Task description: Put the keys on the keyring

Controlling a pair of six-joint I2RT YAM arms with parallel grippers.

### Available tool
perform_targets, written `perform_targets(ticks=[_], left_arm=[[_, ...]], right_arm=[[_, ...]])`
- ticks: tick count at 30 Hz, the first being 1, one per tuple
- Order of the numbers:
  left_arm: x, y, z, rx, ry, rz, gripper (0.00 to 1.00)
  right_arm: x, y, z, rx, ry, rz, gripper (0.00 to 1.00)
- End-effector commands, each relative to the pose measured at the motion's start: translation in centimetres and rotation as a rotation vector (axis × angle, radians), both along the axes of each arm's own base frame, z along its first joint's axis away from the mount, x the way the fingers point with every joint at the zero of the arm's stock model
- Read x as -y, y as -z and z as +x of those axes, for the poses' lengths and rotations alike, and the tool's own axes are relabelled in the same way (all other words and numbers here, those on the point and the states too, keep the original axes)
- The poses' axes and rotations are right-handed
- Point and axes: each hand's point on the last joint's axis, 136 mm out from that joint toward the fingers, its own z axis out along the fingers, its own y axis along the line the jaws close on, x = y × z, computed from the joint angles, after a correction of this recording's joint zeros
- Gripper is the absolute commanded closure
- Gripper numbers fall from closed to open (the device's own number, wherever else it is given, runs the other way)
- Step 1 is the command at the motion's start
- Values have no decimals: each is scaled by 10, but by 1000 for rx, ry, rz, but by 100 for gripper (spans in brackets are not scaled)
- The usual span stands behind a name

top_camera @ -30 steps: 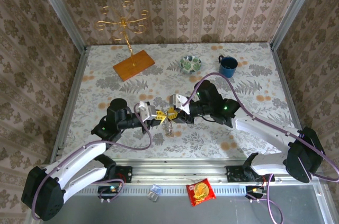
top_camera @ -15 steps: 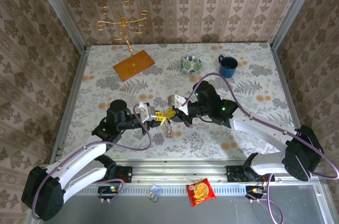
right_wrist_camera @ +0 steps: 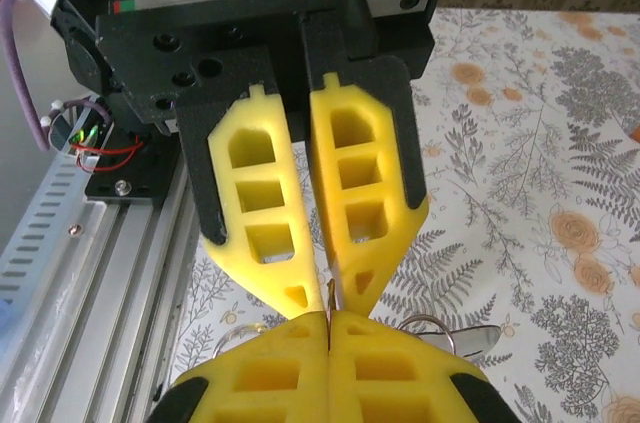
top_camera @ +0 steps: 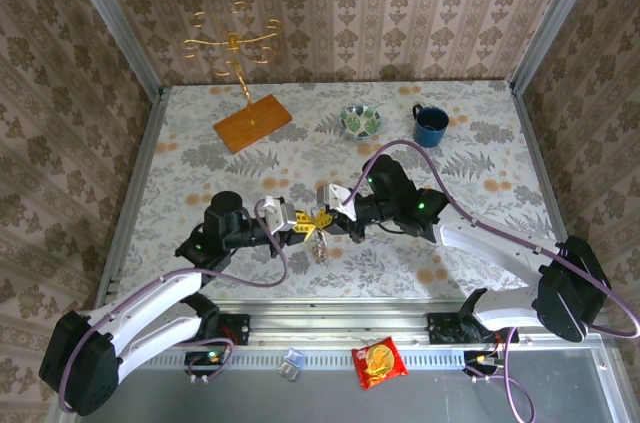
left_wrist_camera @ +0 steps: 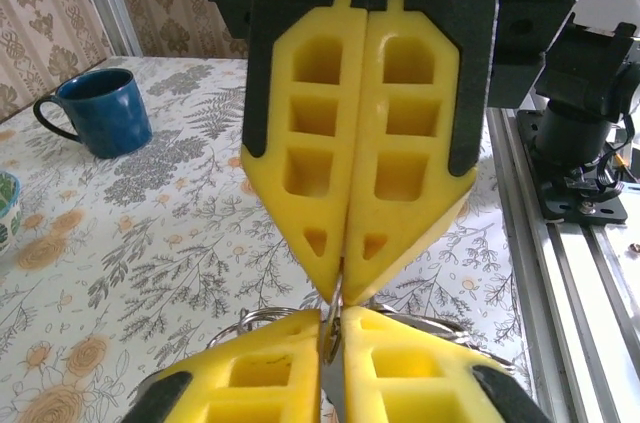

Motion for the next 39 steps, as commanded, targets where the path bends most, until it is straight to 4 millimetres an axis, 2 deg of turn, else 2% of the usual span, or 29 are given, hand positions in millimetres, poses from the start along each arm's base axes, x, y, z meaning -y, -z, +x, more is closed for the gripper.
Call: perform_targets(ticks=[1,16,21,24,25,26,28,31,39], left_arm=[[2,-10,6,74,-21,-16,85],[5,1,5,77,0,41,84],[10,1,1,76,32,40,90],[11,-1,1,82,38,38,100],[11,-1,2,85,37,37,100],[10,-2,1,88,35,35,100],[10,-3,1,93,34,27,100],[9,-4,0,93,30,13,100],[9,-8,-1,93,26,-22,100]], right_arm=[[-1,-2,-10,0,-42,-28,100],[-2,-7,-11,-4,-57,-84,100],[-12,-10,-11,-13,-70,-87,100],[-14,-12,-11,-26,-74,-87,100],[-14,-12,-11,-26,-66,-86,100],[-12,-13,-8,-25,-48,-83,97],[-5,-16,-2,-33,-6,-59,82],[8,-15,5,-50,55,-26,72],[18,8,0,-101,95,-66,71]])
